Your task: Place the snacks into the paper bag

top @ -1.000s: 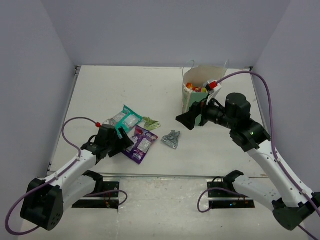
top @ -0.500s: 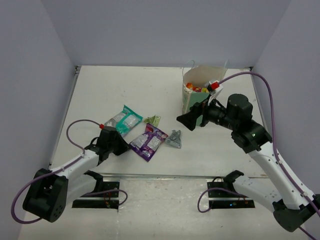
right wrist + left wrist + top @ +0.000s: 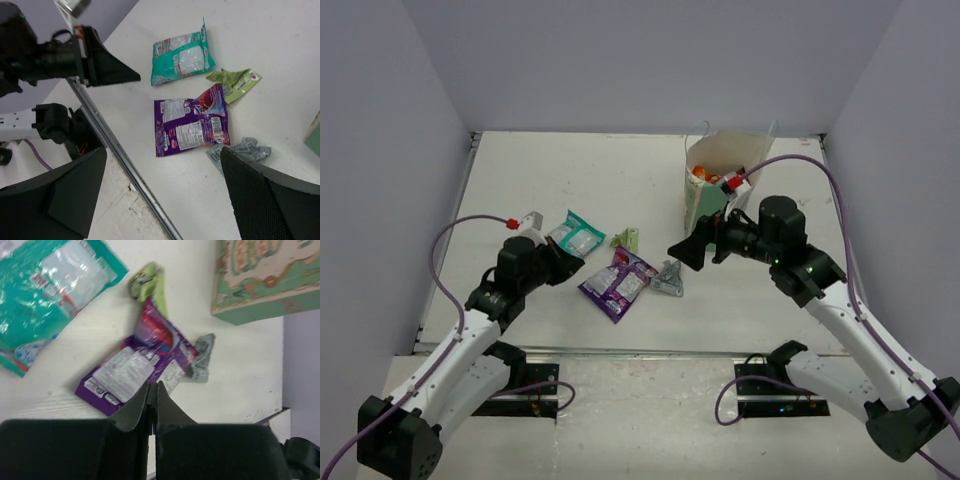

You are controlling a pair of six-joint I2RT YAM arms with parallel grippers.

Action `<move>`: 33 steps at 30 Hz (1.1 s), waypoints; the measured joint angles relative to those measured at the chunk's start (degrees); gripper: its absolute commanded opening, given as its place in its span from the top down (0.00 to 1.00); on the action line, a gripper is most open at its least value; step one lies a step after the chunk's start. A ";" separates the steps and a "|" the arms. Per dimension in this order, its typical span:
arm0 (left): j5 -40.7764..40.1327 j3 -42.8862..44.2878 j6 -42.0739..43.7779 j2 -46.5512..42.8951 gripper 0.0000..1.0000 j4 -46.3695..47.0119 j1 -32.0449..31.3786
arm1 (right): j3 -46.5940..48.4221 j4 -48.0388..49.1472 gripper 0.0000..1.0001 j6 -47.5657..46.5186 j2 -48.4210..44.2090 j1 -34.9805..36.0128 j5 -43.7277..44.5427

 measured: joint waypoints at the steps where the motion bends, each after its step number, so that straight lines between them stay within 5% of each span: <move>1: 0.22 1.73 0.48 -0.83 1.00 -0.48 0.00 | -1.14 0.31 0.01 0.46 0.04 0.02 -0.15; 11: 4.42 9.29 2.86 -2.12 1.00 -3.32 0.00 | -7.43 3.87 0.01 4.70 0.02 2.80 -0.42; 14: 4.46 10.01 4.17 -1.31 0.79 -4.68 0.00 | -11.50 7.06 0.01 7.76 0.04 4.57 -0.15; 15: 4.44 10.05 4.63 -0.79 0.51 -5.09 0.00 | -13.68 8.66 0.01 9.33 0.04 5.29 0.07; 18: 4.72 9.70 6.01 1.68 0.12 -5.53 0.00 | -20.81 12.85 0.01 15.13 0.00 7.80 2.27; 21: 5.40 7.93 6.99 4.28 0.02 -5.14 0.00 | -27.32 16.61 0.01 21.38 -0.11 12.13 7.08; 28: 4.68 4.17 8.74 7.39 0.00 -4.28 0.00 | -34.84 25.46 0.01 35.50 -0.57 19.63 20.50; 33: 4.42 4.17 10.05 11.80 0.00 -0.59 0.00 | -34.07 32.61 0.01 41.07 7.26 22.67 25.73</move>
